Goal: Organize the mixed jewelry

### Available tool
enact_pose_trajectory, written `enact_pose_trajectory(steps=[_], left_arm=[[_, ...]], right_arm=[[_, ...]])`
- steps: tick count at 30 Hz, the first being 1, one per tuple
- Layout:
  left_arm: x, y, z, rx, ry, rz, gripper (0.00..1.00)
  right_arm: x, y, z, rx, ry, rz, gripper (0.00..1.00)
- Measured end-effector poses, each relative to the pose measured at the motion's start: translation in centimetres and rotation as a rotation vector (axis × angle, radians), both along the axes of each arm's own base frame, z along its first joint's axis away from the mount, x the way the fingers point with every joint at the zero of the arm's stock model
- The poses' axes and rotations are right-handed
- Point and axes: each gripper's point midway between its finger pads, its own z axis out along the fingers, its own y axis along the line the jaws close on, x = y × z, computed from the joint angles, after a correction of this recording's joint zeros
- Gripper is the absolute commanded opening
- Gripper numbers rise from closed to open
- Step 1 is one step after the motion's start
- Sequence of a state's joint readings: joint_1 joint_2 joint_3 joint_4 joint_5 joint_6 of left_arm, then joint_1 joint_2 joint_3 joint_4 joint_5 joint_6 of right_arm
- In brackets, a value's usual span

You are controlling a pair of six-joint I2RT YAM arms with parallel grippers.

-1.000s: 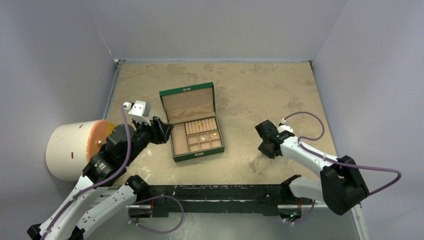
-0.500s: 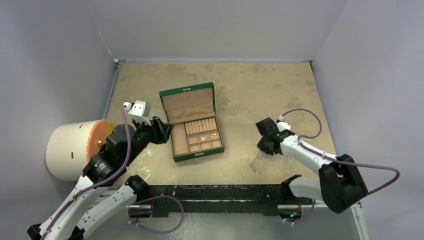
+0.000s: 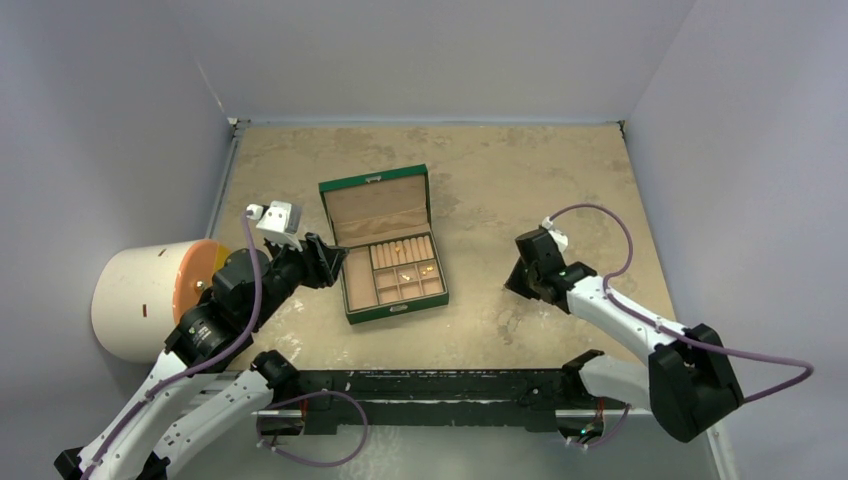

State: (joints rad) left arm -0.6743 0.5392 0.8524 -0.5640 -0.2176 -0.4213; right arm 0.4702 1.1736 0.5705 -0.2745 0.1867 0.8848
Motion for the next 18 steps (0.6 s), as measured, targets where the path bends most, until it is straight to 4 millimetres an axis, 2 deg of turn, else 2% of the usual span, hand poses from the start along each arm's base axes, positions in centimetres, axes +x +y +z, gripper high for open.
enact_pose_trajectory(steps=[8, 18], left_arm=[[0.0, 0.0, 0.0, 0.000, 0.000, 0.000, 0.50], [0.0, 0.1, 0.0, 0.010, -0.008, -0.003, 0.50]], right_arm=[[0.4, 0.6, 2.0, 0.037, -0.081, 0.052, 0.10], [1.0, 3.7, 4.8, 0.133, -0.186, 0.258, 0.10]])
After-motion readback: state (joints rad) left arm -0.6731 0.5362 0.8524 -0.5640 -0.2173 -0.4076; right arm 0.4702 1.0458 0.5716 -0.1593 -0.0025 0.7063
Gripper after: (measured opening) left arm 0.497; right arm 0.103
